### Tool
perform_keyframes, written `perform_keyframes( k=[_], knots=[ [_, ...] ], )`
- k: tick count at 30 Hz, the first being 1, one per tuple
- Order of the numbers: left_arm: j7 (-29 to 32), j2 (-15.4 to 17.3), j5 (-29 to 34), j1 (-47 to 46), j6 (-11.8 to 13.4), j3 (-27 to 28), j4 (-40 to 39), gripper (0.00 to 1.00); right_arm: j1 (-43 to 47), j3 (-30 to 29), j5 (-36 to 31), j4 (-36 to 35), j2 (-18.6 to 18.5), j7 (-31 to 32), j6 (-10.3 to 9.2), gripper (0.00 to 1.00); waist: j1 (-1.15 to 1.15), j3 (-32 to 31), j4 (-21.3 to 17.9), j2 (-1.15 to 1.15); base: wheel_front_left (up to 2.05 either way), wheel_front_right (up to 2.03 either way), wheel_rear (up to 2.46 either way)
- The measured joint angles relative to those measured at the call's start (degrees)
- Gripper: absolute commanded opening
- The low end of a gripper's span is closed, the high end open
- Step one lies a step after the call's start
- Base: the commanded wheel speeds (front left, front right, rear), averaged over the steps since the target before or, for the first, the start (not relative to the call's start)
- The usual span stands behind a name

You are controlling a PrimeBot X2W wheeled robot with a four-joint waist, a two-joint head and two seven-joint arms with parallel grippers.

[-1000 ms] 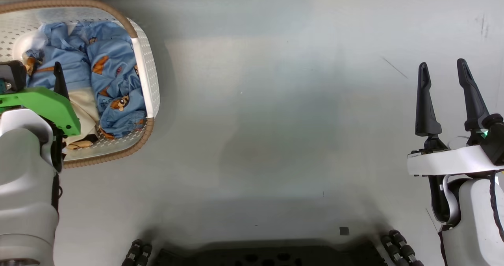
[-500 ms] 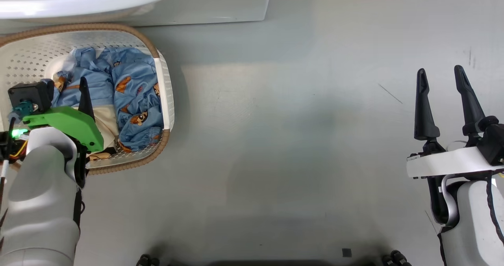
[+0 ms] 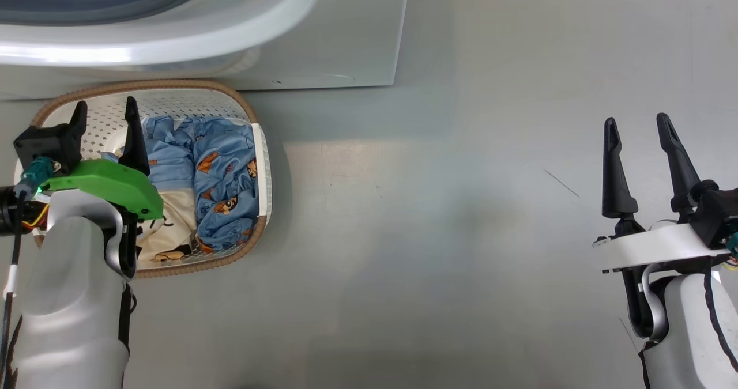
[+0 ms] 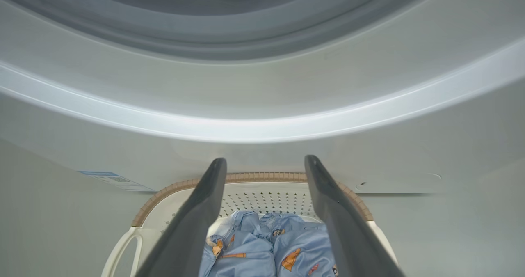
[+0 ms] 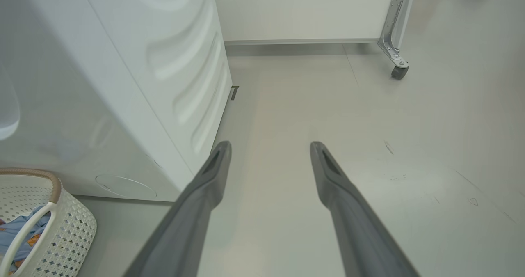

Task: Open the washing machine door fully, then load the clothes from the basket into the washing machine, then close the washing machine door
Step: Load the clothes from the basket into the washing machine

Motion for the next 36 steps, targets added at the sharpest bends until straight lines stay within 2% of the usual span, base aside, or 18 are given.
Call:
perform_keyframes(
  k=[16, 36],
  knots=[
    [0.0, -1.4, -0.6, 11.5, -0.4, 1.4, -15.2, 1.00, 2.8, 1.1, 0.0, 2.0, 0.2, 0.0, 0.40, 1.00, 0.00, -10.9, 0.1, 0.00, 0.00, 0.00, 0.00],
    [0.0, -2.2, 0.9, 28.0, -0.5, 1.3, -21.6, 1.00, 10.4, 2.0, 0.1, 5.4, 0.9, 0.0, 0.40, 1.00, 0.00, -26.2, 0.3, 0.00, 0.00, 0.00, 0.00]
  ],
)
